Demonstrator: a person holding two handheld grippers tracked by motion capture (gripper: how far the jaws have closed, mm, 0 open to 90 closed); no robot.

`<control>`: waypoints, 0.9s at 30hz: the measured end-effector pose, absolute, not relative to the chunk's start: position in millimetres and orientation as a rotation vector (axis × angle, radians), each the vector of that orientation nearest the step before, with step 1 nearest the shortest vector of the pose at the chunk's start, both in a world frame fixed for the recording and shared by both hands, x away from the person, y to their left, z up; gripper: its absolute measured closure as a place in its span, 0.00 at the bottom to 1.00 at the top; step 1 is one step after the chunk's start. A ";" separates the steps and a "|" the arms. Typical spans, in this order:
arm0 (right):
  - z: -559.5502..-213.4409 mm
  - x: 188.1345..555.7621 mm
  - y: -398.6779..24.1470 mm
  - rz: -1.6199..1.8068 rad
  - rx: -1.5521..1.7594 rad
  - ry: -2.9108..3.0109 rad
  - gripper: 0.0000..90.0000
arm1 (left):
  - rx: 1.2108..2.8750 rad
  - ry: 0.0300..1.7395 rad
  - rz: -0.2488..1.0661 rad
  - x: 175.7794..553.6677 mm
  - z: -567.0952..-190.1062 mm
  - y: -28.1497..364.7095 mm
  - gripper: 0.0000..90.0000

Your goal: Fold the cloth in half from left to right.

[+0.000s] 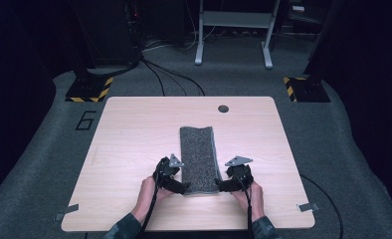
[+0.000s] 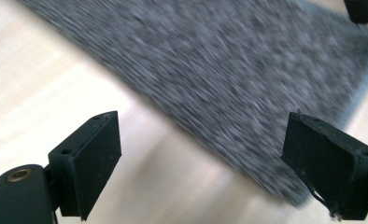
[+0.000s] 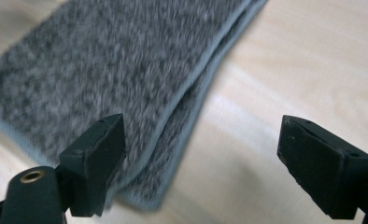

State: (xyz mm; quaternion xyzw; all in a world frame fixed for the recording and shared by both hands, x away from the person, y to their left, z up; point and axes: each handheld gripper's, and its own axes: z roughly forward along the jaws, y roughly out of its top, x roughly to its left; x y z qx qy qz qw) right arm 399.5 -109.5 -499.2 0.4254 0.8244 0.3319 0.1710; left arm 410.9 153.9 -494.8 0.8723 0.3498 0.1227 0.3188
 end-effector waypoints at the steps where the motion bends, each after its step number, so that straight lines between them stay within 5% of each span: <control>1: -496.9 404.0 -108.2 0.935 1.203 2.334 0.17 | 2.284 0.940 0.325 416.2 -493.7 154.3 0.13; 10: -509.3 444.9 -91.5 0.851 1.231 2.360 0.16 | 2.323 1.014 0.329 449.4 -513.6 147.0 0.11; 27: -505.1 432.1 -104.9 0.980 1.263 2.362 0.16 | 2.270 1.017 0.294 442.4 -505.7 166.7 0.10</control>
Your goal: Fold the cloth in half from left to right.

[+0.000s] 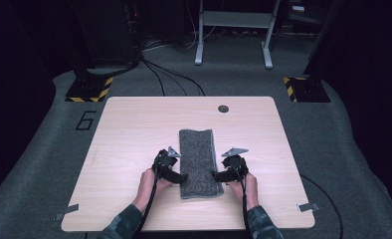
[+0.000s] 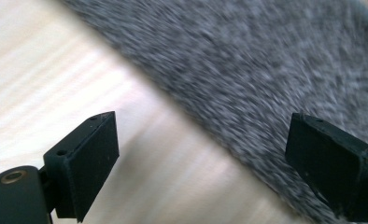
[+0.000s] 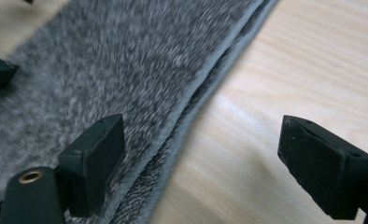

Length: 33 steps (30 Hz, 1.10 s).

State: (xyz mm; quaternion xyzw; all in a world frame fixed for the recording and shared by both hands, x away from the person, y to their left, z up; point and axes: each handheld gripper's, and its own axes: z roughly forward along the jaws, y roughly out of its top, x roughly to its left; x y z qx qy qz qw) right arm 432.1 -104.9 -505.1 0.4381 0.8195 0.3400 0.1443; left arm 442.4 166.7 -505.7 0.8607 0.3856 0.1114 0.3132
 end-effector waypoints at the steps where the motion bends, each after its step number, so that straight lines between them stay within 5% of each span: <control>1: -502.6 434.3 -107.6 0.992 1.268 2.358 0.16 | 2.261 1.026 0.287 445.6 -505.2 168.9 0.10; 15: -474.9 483.0 -100.0 1.013 1.236 2.377 0.17 | 2.152 1.169 0.294 510.0 -481.3 184.9 0.09; 33: -483.8 537.0 -80.1 0.955 1.271 2.414 0.18 | 2.138 1.224 0.265 551.2 -490.5 168.7 0.13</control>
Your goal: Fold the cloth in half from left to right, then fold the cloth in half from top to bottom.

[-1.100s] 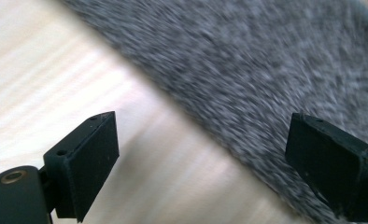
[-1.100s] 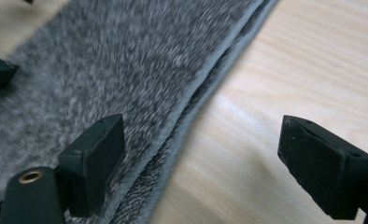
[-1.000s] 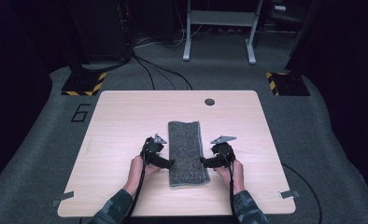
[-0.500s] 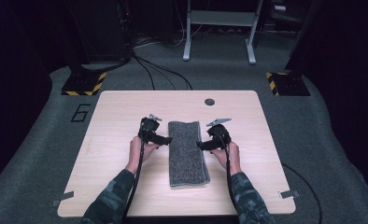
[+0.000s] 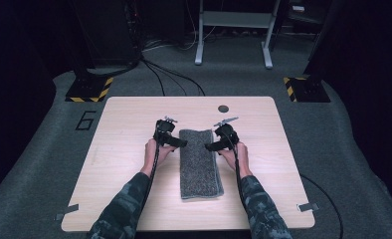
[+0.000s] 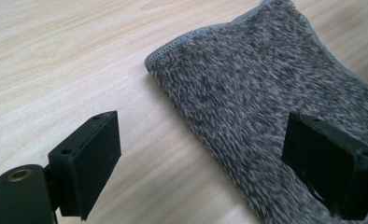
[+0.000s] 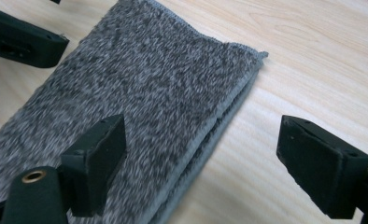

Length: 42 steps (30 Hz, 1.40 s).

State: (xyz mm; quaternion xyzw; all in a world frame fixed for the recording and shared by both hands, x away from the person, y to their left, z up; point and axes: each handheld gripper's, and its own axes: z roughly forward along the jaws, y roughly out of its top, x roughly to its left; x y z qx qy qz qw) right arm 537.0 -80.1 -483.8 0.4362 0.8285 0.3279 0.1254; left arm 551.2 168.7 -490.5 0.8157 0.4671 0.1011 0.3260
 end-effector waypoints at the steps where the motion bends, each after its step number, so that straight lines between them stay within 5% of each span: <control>1: -484.3 539.7 -79.6 0.955 1.272 2.411 0.18 | 2.129 1.228 0.265 553.2 -491.7 167.0 0.14; 17: -487.7 568.6 -74.0 0.910 1.329 2.374 0.33 | 2.129 1.266 0.280 574.5 -496.9 162.3 0.24; 24: -497.2 576.2 -69.3 0.893 1.343 2.373 0.38 | 2.146 1.270 0.288 576.5 -505.0 159.0 0.36; 35: -505.9 581.2 -65.2 0.887 1.361 2.369 0.65 | 2.171 1.199 0.348 574.8 -506.0 153.3 0.67; 42: -507.3 581.5 -67.8 0.949 1.382 2.383 0.91 | 2.178 1.177 0.346 574.3 -506.4 150.9 0.86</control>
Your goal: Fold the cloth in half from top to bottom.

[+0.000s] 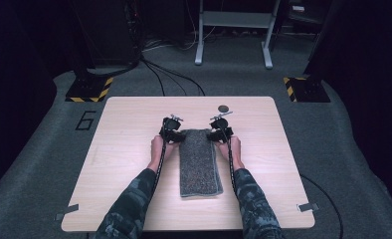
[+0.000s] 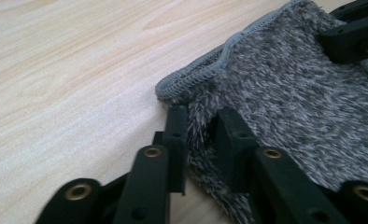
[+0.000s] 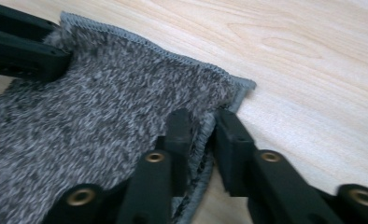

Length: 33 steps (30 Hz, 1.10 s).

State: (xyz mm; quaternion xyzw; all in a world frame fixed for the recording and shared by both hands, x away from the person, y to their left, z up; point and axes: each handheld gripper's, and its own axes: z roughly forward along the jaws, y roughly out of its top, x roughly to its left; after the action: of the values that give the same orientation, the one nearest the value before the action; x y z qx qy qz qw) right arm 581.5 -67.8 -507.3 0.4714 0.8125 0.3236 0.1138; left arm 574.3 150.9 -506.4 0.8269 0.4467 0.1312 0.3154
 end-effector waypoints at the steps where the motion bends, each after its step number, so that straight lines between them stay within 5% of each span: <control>1: -507.5 581.3 -67.5 0.953 1.389 2.384 0.93 | 2.185 1.169 0.345 574.4 -506.4 150.4 0.89; 7: -507.3 577.2 -66.5 0.961 1.396 2.373 0.96 | 2.193 1.158 0.362 571.8 -504.9 148.1 0.96; 33: -460.2 533.5 -77.6 1.130 1.233 2.282 0.97 | 2.106 0.994 0.438 543.0 -453.6 157.9 0.96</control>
State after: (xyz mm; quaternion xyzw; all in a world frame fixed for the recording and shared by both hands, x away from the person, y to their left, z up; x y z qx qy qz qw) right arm 533.5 -77.6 -460.2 0.4307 0.7967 0.3945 0.1556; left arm 543.0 157.9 -453.6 0.8233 0.3887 0.1714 0.3765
